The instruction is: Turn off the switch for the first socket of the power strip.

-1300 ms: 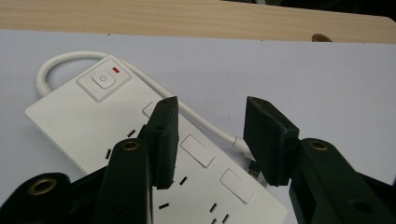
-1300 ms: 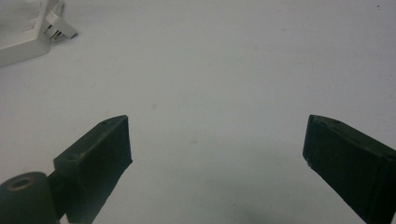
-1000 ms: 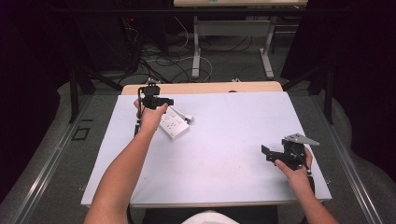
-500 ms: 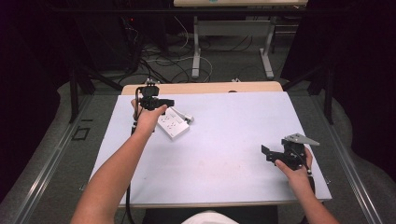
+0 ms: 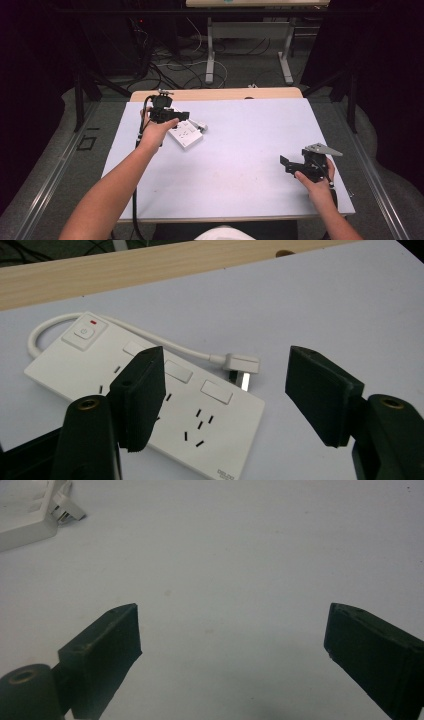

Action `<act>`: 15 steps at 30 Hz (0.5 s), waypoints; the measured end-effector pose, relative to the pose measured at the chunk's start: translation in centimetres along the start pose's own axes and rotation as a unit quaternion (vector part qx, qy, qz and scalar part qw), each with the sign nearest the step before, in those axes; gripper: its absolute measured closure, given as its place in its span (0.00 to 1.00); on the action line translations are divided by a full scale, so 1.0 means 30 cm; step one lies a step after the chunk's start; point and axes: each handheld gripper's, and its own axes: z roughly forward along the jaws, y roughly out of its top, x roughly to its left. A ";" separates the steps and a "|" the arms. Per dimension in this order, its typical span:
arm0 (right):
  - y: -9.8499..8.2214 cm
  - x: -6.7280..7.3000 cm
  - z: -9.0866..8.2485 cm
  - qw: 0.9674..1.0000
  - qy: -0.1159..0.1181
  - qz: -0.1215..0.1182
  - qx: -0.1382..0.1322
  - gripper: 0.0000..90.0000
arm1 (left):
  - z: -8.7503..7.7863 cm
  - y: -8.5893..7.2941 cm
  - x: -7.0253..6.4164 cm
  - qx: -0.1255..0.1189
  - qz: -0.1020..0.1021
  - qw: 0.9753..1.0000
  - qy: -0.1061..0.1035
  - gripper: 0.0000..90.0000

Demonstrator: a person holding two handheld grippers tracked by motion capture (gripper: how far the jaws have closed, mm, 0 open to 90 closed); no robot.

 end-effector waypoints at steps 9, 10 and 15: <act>0.000 0.002 -0.001 1.000 0.000 0.003 0.001 0.08 | -0.038 -0.037 -0.004 -0.008 -0.012 1.000 -0.016 0.18; 0.000 0.001 -0.001 1.000 0.000 0.001 0.000 0.08 | -0.043 -0.042 -0.006 -0.011 -0.016 1.000 -0.016 0.17; 0.000 0.001 -0.003 1.000 0.000 0.001 -0.001 0.08 | -0.066 -0.061 -0.017 -0.009 -0.020 0.999 -0.036 0.06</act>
